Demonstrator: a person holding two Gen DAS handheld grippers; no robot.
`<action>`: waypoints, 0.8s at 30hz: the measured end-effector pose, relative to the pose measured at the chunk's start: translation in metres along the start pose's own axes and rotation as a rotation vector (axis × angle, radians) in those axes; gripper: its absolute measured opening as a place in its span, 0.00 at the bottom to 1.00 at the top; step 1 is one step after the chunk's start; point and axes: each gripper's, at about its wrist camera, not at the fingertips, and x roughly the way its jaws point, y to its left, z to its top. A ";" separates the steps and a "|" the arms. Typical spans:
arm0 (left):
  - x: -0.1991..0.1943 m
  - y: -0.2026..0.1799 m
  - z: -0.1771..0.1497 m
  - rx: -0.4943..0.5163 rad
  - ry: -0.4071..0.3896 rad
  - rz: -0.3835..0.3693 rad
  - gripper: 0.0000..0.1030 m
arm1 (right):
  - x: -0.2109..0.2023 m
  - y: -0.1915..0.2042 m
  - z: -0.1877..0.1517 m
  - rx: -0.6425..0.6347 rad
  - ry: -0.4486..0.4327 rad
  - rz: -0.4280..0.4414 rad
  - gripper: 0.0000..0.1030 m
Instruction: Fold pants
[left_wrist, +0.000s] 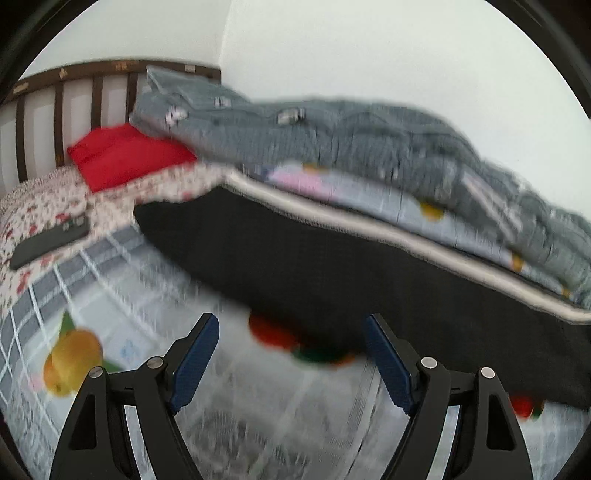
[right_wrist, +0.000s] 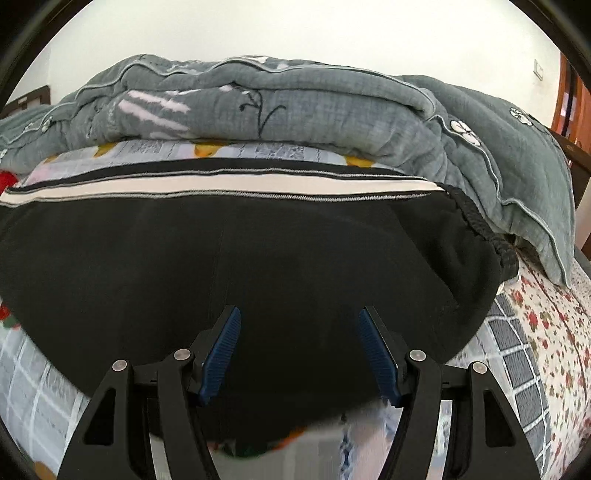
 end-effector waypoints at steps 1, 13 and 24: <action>0.004 -0.001 -0.004 0.017 0.040 -0.001 0.77 | -0.002 0.000 -0.002 0.001 -0.004 0.001 0.63; -0.011 0.021 -0.020 -0.033 0.064 -0.151 0.88 | -0.036 -0.033 -0.036 0.120 -0.014 0.071 0.64; 0.013 0.031 0.003 -0.173 0.139 -0.267 0.88 | -0.010 -0.098 -0.021 0.350 0.089 0.120 0.66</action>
